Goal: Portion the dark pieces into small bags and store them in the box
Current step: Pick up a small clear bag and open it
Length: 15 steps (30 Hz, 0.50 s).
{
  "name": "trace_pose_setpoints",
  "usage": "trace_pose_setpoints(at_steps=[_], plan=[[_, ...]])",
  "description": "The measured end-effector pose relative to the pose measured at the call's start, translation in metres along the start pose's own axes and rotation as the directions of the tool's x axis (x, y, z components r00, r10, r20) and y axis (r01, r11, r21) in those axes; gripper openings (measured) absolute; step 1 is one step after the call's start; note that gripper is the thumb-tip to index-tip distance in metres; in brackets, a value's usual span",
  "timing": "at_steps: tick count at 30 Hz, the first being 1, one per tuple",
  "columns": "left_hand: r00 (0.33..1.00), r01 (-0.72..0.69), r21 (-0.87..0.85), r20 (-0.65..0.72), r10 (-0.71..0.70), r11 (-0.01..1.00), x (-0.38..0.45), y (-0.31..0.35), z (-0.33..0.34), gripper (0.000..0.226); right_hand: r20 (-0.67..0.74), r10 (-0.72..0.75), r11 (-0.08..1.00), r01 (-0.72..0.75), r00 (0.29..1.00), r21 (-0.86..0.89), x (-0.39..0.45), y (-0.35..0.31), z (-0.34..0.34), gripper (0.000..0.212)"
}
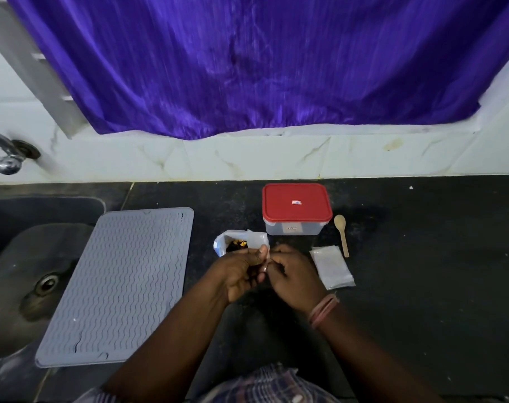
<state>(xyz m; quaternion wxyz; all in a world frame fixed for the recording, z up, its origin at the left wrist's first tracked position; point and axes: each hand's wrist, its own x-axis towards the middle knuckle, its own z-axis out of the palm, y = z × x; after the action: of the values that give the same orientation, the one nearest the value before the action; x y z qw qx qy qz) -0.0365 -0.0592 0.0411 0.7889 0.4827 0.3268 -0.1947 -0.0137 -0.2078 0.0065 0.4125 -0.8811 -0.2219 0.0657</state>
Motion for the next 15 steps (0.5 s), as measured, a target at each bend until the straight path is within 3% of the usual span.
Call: trace_pose_setpoints(at_steps=[3,6,11,15], plan=[[1.0,-0.009,-0.045,-0.012,0.008,0.999,0.002,-0.003,0.0,0.008,-0.024,0.138,0.973,-0.131,0.99,0.19,0.0,-0.01,-0.001,0.028],[0.997,-0.062,-0.067,-0.043,0.06,0.996,0.002,-0.003,-0.002,0.008,-0.028,0.347,0.881,-0.316,0.937,0.351,0.004,-0.011,0.0,0.029],[0.977,-0.193,-0.032,-0.096,0.189,0.981,-0.005,0.006,-0.008,0.019,-0.001,0.215,0.897,-0.197,0.977,0.397,0.006,-0.018,-0.002,0.01],[0.979,-0.179,0.028,-0.094,0.181,0.983,-0.007,0.011,-0.013,0.022,-0.034,0.147,0.939,-0.128,0.989,0.319,0.011,-0.02,0.004,0.01]])
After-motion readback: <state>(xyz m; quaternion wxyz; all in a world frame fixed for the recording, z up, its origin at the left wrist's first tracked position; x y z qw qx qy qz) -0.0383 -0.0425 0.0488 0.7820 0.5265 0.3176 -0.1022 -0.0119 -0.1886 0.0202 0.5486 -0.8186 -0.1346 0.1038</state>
